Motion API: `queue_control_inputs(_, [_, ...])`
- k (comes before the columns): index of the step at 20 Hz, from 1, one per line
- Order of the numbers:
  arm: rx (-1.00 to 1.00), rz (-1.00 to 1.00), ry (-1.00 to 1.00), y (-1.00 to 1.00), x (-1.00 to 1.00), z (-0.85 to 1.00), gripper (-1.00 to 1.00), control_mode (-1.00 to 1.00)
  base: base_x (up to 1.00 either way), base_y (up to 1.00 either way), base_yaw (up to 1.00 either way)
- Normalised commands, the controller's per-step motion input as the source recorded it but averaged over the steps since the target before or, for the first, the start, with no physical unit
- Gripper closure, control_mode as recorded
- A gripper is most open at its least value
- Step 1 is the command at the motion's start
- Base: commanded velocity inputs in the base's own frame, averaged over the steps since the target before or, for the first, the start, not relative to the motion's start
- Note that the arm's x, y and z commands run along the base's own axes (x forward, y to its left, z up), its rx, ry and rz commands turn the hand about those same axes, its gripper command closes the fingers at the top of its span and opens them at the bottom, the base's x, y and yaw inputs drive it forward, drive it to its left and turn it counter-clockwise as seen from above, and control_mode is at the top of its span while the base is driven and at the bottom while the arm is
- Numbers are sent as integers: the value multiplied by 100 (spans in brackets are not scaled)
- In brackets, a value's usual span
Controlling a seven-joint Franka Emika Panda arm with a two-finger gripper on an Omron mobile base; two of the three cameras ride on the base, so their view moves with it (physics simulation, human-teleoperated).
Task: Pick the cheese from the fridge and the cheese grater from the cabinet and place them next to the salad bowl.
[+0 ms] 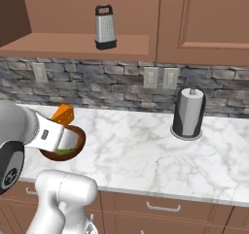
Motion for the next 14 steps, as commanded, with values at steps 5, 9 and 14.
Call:
queue_control_inputs(5, [0, 7, 0, -19, -1, -52, 100, -100, 0, 0, 0])
queue_control_inputs(9, [0, 11, -8, -4, 10, -29, 100, -100, 0, 0, 0])
queue_control_inputs(14, [0, 20, 0, -12, 26, -29, 100, -100, 0, 0, 0])
